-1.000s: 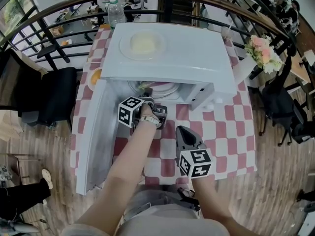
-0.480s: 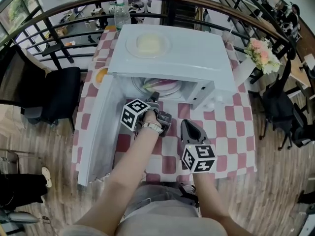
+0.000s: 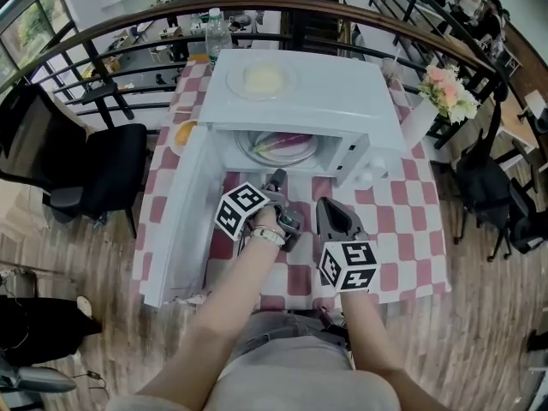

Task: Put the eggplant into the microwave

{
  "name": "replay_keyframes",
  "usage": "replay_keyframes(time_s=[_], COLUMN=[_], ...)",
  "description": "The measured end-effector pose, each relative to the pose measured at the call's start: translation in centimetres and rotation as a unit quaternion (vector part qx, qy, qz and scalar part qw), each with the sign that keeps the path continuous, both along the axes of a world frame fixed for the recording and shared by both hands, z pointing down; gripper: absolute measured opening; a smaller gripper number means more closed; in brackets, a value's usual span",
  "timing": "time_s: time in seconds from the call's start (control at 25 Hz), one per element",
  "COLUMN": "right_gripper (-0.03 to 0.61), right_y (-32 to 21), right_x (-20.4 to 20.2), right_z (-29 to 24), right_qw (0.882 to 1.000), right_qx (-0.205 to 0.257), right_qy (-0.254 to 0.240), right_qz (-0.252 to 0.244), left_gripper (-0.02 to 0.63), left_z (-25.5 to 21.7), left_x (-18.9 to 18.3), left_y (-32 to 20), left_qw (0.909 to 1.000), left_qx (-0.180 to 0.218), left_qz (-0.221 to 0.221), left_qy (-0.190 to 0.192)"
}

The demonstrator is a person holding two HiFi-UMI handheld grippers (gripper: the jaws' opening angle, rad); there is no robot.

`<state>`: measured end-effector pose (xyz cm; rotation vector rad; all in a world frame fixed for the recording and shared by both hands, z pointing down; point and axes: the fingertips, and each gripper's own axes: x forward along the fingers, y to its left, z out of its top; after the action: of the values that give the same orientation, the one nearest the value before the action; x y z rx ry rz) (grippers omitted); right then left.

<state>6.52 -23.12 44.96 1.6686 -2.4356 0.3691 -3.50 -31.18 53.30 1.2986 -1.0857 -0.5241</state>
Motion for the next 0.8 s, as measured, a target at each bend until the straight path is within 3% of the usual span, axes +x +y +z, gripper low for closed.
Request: replay_keyframes(time_s=[0.16, 0.32, 0.44, 0.64, 0.8], right_gripper=[0.023, 0.023, 0.023, 0.023, 0.025], right_y=[0.0, 0.1, 0.3, 0.6, 0.9], right_x=[-0.3, -0.8, -0.9, -1.1, -1.4], right_z=[-0.1, -0.2, -0.1, -0.1, -0.2], right_qw=[1.0, 1.0, 1.0, 1.0, 0.999], right_qx=[0.004, 0.01, 0.014, 0.022, 0.028], right_qy=[0.0, 0.004, 0.006, 0.013, 0.018], right_qz=[0.002, -0.005, -0.008, -0.012, -0.019], left_gripper=[0.193, 0.079, 0.018, 0.003, 0.003], left_z=[-0.7, -1.7, -2.1, -2.4, -3.8], left_x=[-0.1, -0.7, -1.0, -1.0, -0.4], left_y=[1.3, 2.0, 2.7, 3.6, 3.9], left_qw=[0.9994, 0.994, 0.9894, 0.9813, 0.9672], left_qx=[0.026, 0.059, 0.075, 0.108, 0.161], left_qz=[0.017, 0.035, 0.046, 0.063, 0.082], left_qy=[-0.015, -0.085, -0.115, -0.146, -0.179])
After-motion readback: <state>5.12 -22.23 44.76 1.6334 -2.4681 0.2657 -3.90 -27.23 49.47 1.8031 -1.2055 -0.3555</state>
